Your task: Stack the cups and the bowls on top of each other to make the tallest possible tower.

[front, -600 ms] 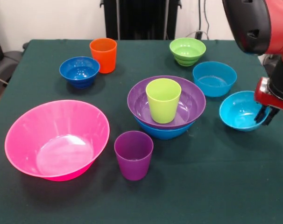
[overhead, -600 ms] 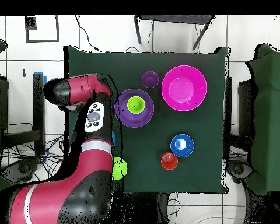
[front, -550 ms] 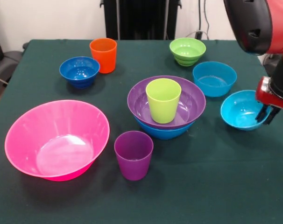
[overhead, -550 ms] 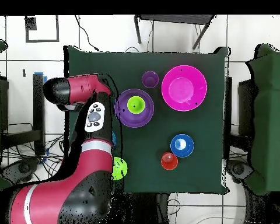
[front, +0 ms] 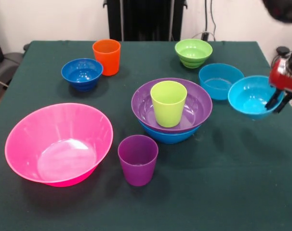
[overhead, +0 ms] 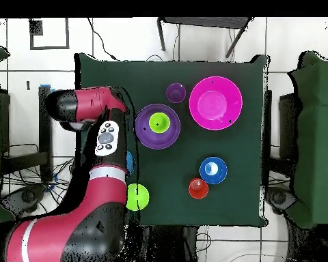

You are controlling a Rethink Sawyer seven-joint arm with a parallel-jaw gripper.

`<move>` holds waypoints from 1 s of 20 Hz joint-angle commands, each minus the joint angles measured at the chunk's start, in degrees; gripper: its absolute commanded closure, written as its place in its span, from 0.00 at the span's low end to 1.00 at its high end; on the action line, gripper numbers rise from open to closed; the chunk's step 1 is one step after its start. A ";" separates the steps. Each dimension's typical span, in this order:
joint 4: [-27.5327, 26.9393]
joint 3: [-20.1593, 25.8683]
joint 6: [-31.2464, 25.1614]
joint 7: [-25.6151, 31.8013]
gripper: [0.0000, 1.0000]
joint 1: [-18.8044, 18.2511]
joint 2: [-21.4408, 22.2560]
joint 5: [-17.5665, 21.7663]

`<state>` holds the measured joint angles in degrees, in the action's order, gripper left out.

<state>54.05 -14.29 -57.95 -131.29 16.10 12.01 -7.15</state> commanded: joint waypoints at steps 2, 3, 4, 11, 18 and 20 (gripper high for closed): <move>-1.34 -2.75 -9.60 -2.97 1.00 -0.88 6.71 3.36; -1.73 -3.02 -10.56 -2.57 1.00 -0.93 7.11 3.33; -1.88 -3.00 -11.11 -2.01 1.00 -1.19 7.55 3.21; -2.09 -4.11 -11.97 2.01 1.00 -2.77 10.32 4.35; 0.47 -5.91 -4.00 7.30 1.00 -4.84 9.96 8.96; 0.51 -5.90 -3.93 8.37 1.00 -5.36 10.19 9.83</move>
<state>52.31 -22.21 -65.47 -131.29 13.51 22.50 -4.67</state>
